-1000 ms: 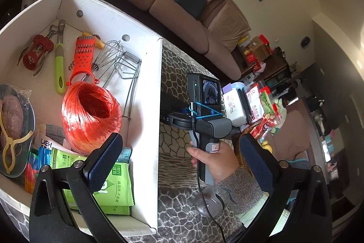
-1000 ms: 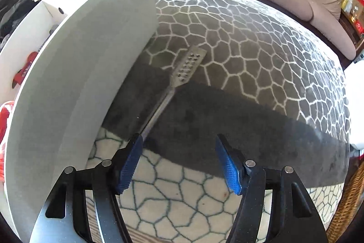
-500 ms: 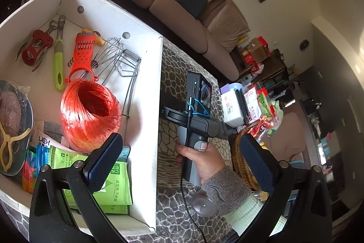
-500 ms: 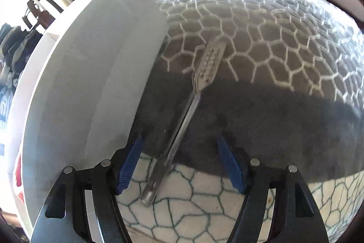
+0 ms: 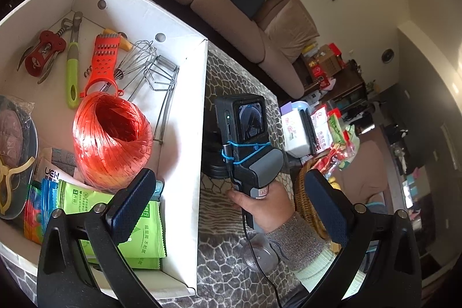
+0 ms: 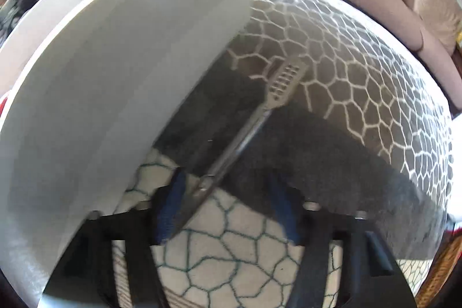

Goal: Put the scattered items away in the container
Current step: 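Lower the right gripper around the spatula handle, then close the right gripper on the spatula handle and lift it, then grasp the spatula with the left gripper while the right gripper holds the handle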

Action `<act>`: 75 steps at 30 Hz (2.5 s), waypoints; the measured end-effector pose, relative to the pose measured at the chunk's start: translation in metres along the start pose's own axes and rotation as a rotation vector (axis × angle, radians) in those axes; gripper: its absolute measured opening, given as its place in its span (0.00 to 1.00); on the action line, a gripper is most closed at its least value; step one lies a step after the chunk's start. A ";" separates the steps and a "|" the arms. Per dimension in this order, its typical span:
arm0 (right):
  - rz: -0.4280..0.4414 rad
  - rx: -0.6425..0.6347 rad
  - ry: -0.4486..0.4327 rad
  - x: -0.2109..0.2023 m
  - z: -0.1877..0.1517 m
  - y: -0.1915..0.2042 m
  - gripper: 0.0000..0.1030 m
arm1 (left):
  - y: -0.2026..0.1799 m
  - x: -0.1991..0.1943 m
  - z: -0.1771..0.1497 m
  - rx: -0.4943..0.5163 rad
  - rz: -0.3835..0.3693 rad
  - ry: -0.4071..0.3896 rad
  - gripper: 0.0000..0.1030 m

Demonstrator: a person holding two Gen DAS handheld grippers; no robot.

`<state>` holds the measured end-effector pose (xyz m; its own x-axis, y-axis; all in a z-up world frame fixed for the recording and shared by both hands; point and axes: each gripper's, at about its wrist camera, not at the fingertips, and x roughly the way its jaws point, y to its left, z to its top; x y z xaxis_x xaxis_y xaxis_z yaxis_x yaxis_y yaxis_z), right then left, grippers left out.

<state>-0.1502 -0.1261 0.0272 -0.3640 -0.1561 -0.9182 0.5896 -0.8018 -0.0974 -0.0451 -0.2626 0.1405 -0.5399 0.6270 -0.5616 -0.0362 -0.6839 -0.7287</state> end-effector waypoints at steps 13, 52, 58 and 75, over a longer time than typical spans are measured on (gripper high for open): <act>0.211 0.089 0.244 -0.036 -0.054 -0.027 0.22 | 0.002 0.001 0.001 -0.020 -0.031 0.010 1.00; 0.316 0.307 0.176 -0.125 -0.082 -0.060 0.10 | -0.027 0.015 -0.017 0.029 -0.099 0.098 1.00; 0.360 0.412 0.164 -0.174 -0.140 -0.084 0.10 | -0.042 0.052 -0.085 -0.102 -0.255 0.258 1.00; 0.492 0.356 0.151 -0.153 -0.207 -0.047 0.11 | 0.038 0.111 -0.190 -0.537 -0.281 0.007 0.98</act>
<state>0.0272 0.0548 0.0924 0.0104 -0.4935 -0.8697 0.3762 -0.8039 0.4606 0.0535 -0.1474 -0.0240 -0.5658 0.7599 -0.3201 0.2537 -0.2090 -0.9444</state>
